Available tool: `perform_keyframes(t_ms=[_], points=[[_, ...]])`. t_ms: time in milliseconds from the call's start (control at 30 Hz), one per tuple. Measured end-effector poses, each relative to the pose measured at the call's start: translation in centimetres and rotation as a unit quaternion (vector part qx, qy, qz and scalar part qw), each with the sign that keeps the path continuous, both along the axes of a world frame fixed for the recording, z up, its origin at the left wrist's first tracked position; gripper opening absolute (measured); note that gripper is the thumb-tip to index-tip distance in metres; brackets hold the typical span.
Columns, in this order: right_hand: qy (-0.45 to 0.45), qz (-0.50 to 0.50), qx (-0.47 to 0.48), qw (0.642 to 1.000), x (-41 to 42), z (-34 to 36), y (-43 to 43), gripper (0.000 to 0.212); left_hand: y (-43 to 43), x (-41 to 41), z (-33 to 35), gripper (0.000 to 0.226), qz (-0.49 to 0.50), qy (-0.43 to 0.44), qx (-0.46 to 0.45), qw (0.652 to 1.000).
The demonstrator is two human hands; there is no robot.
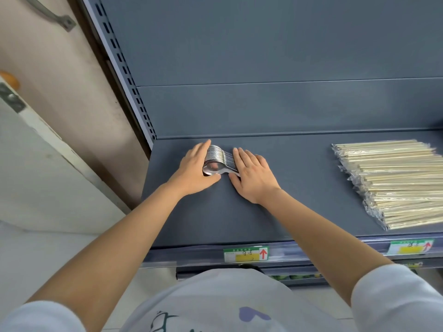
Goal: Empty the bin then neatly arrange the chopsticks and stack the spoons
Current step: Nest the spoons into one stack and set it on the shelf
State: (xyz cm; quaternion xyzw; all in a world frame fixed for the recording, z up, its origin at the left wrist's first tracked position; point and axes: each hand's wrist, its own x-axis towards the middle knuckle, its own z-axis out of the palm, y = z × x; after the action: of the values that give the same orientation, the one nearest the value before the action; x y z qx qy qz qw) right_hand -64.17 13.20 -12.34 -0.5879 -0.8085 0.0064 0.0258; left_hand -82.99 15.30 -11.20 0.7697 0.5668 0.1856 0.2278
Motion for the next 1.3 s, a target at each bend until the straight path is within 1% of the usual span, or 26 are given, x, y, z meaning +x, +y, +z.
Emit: perform_keyframes(t_ms=[67,200,233,300,400,500,567,667,767,867,1000,1033,1100,1167,1200,1233,1300], points=[[0.015,0.001,-0.019,1.000,0.2,-0.1,-0.3,0.067,-0.5,-0.2,-0.2,0.089,-0.016,0.036,0.030,0.999],[0.050,0.007,-0.057,0.997,0.4,-0.5,-0.5,0.068,-1.2,-0.4,-1.2,0.069,-0.046,0.140,0.135,0.980],[0.047,0.012,-0.056,0.997,0.5,-0.5,-0.4,0.067,-1.4,-0.2,-1.3,0.064,-0.046,0.149,0.144,0.977],[0.042,0.020,-0.054,0.997,0.7,-0.4,-0.3,0.066,-1.7,0.1,-1.6,0.058,-0.036,0.138,0.135,0.980],[0.033,0.028,-0.055,0.998,0.9,0.0,-0.4,0.064,-2.3,0.8,-1.8,0.060,-0.013,0.081,0.099,0.992],[0.021,0.043,-0.050,0.998,0.9,0.0,-0.9,0.062,-3.0,1.6,-1.8,0.062,0.005,-0.018,0.047,0.999],[0.026,0.046,-0.055,0.997,0.9,-0.1,-1.1,0.064,-3.3,2.0,-1.5,0.064,0.027,-0.098,0.009,0.995],[0.022,0.050,-0.031,0.998,0.9,-0.1,-1.3,0.079,-3.4,2.4,-0.6,0.066,0.077,-0.215,-0.054,0.972],[0.018,0.060,-0.041,0.997,0.6,-0.3,-1.8,0.083,-3.7,2.9,0.4,0.062,0.114,-0.304,-0.138,0.936],[0.024,0.061,-0.039,0.997,0.4,-0.5,-2.3,0.082,-4.3,3.0,0.3,0.060,0.118,-0.332,-0.152,0.924],[0.025,0.072,-0.019,0.997,0.8,-0.6,-2.6,0.086,-4.7,2.7,-0.1,0.060,0.114,-0.325,-0.150,0.927],[0.045,0.063,-0.009,0.997,0.9,-0.6,-2.5,0.087,-4.4,2.6,0.1,0.060,0.119,-0.324,-0.145,0.927],[0.132,0.006,-0.003,0.991,1.2,-0.5,-2.1,0.085,-3.4,2.4,0.7,0.061,0.144,-0.340,-0.135,0.920],[0.234,-0.093,-0.028,0.967,1.6,-0.4,-1.5,0.075,-1.9,2.0,1.3,0.062,0.183,-0.384,-0.144,0.894],[0.259,-0.130,-0.047,0.956,1.8,-0.4,-1.2,0.072,-1.2,1.9,1.5,0.062,0.199,-0.400,-0.151,0.882],[0.255,-0.146,-0.062,0.954,1.9,-0.4,-1.2,0.070,-0.6,1.9,1.6,0.061,0.208,-0.402,-0.152,0.879],[0.185,-0.127,-0.067,0.972,1.9,-0.6,-1.4,0.069,0.0,2.3,1.7,0.059,0.200,-0.361,-0.143,0.899]])
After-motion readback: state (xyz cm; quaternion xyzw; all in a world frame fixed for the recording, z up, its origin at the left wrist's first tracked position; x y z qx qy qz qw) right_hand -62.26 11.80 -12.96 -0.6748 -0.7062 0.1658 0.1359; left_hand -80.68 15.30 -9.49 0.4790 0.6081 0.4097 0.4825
